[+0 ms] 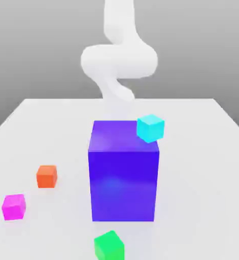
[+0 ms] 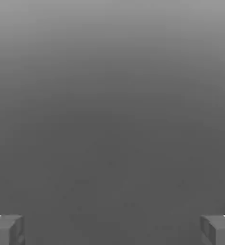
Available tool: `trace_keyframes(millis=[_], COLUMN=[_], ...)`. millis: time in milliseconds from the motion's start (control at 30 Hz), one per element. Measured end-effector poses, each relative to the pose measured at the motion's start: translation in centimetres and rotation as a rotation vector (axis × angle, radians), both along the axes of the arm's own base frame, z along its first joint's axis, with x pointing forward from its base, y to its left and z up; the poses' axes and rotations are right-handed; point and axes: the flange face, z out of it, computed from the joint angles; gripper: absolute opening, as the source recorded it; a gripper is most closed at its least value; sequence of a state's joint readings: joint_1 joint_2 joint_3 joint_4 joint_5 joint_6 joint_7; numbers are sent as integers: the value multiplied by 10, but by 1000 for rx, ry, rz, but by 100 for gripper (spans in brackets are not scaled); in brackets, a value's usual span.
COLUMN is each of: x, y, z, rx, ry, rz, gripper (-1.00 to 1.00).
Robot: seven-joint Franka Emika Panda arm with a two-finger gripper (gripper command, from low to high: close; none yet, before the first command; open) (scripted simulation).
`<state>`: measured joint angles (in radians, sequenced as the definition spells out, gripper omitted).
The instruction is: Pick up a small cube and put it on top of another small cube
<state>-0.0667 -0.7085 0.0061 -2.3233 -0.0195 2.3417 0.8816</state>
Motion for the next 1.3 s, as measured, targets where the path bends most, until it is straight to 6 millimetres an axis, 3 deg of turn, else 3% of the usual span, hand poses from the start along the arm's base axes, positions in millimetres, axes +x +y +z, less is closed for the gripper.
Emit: trace_keyframes(millis=[200, 400, 533, 667, 833, 967, 1000, 1200, 1300], x=[56, 68, 54, 16, -25, -30, -30, -31, -30], y=[-72, -150, -197, -246, -262, -265, -264, -264, -265], z=[-110, -227, -307, -385, -474, -524, -536, -542, -522], rx=[98, 211, 296, 398, 510, 523, 523, 522, 524], ry=[162, 304, 393, 472, 566, 576, 576, 575, 575], rz=[-300, -595, -791, -1013, -1210, -1235, -1236, -1236, -1237], gripper=[0, 0, 0, 0, 0, 0, -100, -100, -100])
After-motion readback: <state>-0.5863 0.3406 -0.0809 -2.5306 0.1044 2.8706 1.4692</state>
